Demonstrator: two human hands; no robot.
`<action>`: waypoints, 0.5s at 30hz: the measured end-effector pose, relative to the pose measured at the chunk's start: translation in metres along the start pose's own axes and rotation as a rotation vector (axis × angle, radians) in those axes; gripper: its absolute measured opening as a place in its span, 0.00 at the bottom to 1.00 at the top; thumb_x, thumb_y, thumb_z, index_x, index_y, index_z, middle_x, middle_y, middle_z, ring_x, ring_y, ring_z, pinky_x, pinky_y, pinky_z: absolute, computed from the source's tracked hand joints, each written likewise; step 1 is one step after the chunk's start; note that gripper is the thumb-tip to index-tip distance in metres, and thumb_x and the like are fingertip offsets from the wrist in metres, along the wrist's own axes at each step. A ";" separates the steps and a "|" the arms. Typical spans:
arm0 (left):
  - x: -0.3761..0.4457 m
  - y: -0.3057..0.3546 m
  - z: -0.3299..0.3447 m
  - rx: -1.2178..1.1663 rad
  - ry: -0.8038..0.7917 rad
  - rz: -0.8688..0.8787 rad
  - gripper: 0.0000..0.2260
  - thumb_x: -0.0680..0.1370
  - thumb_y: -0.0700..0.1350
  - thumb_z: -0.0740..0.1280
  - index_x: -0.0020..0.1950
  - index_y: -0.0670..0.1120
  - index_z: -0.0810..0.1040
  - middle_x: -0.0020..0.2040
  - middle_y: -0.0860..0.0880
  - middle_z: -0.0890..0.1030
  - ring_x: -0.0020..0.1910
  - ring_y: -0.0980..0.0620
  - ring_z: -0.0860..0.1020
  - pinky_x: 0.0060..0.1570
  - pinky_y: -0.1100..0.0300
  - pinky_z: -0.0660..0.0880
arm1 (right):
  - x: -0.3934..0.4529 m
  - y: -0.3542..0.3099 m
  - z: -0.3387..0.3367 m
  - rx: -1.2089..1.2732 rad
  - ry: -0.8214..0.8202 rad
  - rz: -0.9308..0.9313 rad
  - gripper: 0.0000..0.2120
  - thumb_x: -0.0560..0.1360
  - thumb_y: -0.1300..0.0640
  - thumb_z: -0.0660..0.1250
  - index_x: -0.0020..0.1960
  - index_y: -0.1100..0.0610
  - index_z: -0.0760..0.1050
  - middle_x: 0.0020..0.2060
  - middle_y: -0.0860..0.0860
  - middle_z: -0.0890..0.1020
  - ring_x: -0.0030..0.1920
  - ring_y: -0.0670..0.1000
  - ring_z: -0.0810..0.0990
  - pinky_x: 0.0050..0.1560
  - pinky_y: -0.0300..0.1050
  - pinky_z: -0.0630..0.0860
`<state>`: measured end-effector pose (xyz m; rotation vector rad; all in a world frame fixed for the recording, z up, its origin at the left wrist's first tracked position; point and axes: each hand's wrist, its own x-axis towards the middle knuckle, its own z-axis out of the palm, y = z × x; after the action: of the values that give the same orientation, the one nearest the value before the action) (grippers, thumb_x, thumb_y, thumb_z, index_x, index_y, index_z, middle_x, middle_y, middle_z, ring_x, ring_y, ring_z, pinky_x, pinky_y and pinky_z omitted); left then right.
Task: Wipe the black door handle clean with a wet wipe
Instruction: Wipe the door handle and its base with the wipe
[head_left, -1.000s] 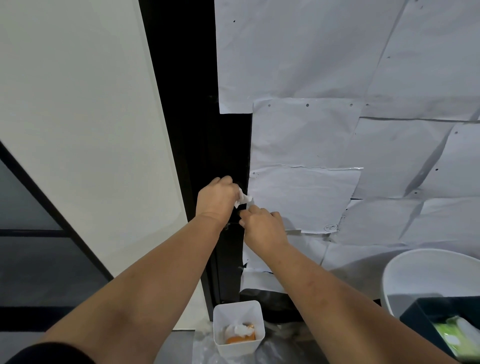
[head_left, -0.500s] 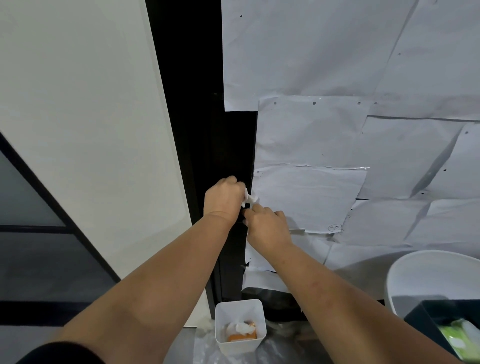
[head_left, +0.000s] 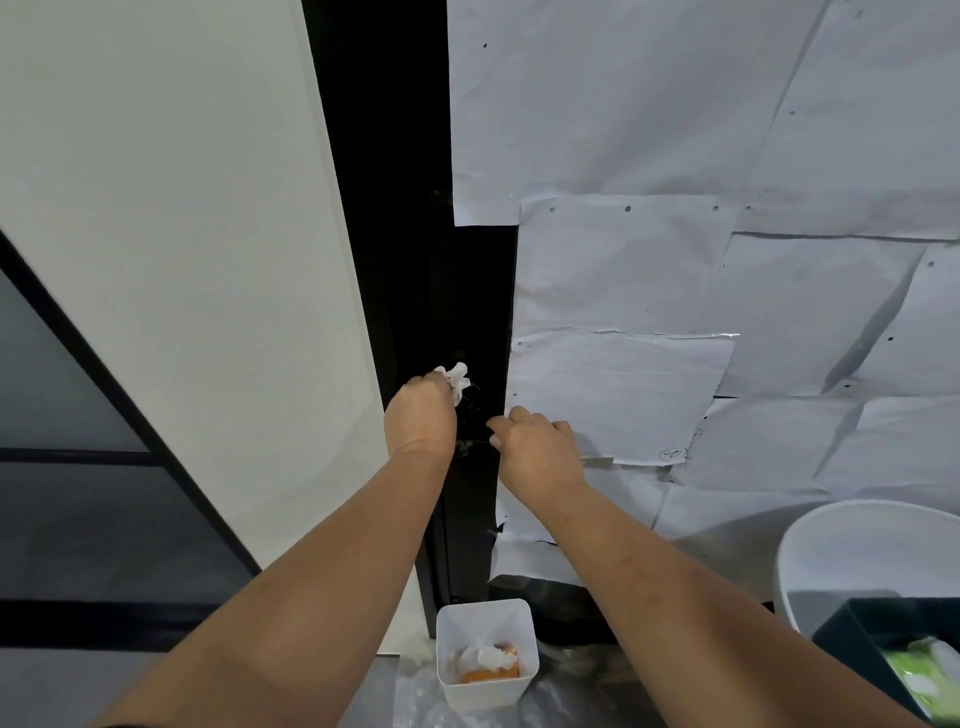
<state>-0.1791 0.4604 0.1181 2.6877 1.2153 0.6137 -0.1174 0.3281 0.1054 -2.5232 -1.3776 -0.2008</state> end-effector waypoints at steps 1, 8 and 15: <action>0.000 0.001 -0.001 -0.024 -0.012 -0.030 0.09 0.82 0.40 0.59 0.51 0.39 0.78 0.44 0.43 0.82 0.42 0.47 0.82 0.37 0.58 0.75 | 0.000 0.000 -0.001 0.003 -0.003 0.000 0.14 0.79 0.58 0.55 0.62 0.52 0.73 0.52 0.52 0.77 0.50 0.55 0.76 0.51 0.51 0.68; -0.011 -0.004 -0.001 -0.154 -0.106 -0.068 0.06 0.82 0.39 0.59 0.48 0.43 0.74 0.38 0.44 0.77 0.40 0.45 0.77 0.40 0.56 0.71 | 0.001 0.001 -0.002 0.006 -0.009 0.001 0.14 0.78 0.60 0.56 0.61 0.52 0.73 0.51 0.52 0.77 0.50 0.55 0.76 0.51 0.51 0.67; -0.006 -0.004 0.005 -0.042 -0.075 0.008 0.07 0.81 0.37 0.59 0.58 0.41 0.74 0.44 0.46 0.80 0.39 0.51 0.78 0.35 0.62 0.68 | 0.001 0.000 0.002 0.003 0.006 0.008 0.14 0.78 0.59 0.56 0.61 0.52 0.73 0.50 0.52 0.77 0.49 0.55 0.76 0.50 0.50 0.67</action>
<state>-0.1832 0.4592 0.1106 2.6574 1.1603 0.5285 -0.1170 0.3290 0.1040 -2.5231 -1.3649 -0.2050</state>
